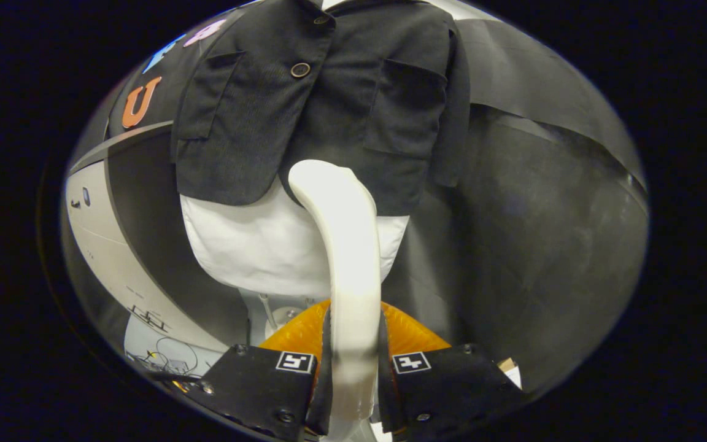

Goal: Iron the clothes twice with a garment steamer, once on the left side and once on the right side.

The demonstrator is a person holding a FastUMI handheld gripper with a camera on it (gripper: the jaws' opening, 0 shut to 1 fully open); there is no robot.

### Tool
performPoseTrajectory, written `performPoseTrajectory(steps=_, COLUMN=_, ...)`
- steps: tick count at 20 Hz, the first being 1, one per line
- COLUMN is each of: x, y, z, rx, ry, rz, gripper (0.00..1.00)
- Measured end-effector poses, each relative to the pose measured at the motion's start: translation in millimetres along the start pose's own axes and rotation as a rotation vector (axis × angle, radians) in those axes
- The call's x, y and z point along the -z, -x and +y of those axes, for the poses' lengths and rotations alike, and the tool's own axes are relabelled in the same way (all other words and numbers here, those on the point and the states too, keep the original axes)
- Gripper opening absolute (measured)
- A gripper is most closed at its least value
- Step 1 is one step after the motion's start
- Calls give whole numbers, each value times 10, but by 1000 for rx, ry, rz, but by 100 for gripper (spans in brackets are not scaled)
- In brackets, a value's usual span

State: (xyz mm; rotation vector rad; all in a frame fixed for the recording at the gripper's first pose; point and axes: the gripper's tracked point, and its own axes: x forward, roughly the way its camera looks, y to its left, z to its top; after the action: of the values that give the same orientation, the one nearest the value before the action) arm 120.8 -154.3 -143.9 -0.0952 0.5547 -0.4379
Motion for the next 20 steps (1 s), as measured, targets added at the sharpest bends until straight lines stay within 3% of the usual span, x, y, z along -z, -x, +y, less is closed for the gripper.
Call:
performPoseTrajectory(steps=10, x=-60, y=169, z=63, rx=72, ry=-122, rz=6, gripper=33)
performPoseTrajectory(steps=20, x=-76, y=739, z=377, rx=78, ry=-113, rz=-97, gripper=33)
